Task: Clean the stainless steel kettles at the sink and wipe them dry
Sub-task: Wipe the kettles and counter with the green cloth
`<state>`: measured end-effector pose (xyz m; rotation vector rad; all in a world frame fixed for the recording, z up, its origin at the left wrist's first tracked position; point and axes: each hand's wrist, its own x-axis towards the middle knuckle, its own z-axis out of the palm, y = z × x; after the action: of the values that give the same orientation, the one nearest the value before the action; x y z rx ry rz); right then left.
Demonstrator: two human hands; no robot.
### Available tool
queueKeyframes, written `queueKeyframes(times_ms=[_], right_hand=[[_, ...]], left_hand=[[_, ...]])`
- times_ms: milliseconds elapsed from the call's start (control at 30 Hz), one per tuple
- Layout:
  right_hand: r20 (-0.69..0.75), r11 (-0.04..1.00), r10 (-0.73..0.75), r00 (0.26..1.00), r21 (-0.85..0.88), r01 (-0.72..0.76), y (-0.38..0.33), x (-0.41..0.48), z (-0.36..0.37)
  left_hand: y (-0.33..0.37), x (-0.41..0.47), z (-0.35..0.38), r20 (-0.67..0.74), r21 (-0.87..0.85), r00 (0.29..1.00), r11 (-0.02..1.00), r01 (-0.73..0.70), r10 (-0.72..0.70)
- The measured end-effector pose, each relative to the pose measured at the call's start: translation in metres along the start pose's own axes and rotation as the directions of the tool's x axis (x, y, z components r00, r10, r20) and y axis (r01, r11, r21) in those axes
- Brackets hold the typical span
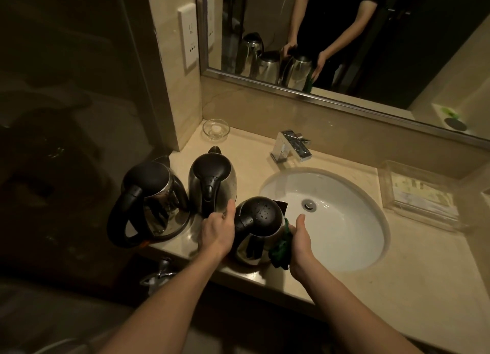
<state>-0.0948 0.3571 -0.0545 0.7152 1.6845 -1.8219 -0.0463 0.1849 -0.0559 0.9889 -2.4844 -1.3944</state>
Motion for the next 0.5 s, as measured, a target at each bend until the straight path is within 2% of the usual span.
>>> queueKeyframes(times_ms=[100, 333, 500], right_hand=[[0.034, 0.998, -0.055, 0.998, 0.011, 0.054, -0.007, 0.006, -0.003], [-0.018, 0.985, -0.151, 0.988, -0.083, 0.149, -0.014, 0.013, -0.001], [0.028, 0.992, -0.029, 0.999, -0.122, 0.032, -0.010, 0.025, -0.006]], left_hand=[[-0.001, 0.002, -0.001, 0.013, 0.001, 1.000, 1.000, -0.004, 0.004], [-0.003, 0.007, -0.003, 0.067, -0.009, 0.997, 1.000, -0.030, 0.030], [-0.004, 0.010, -0.004, 0.085, -0.006, 0.996, 0.999, -0.032, 0.033]])
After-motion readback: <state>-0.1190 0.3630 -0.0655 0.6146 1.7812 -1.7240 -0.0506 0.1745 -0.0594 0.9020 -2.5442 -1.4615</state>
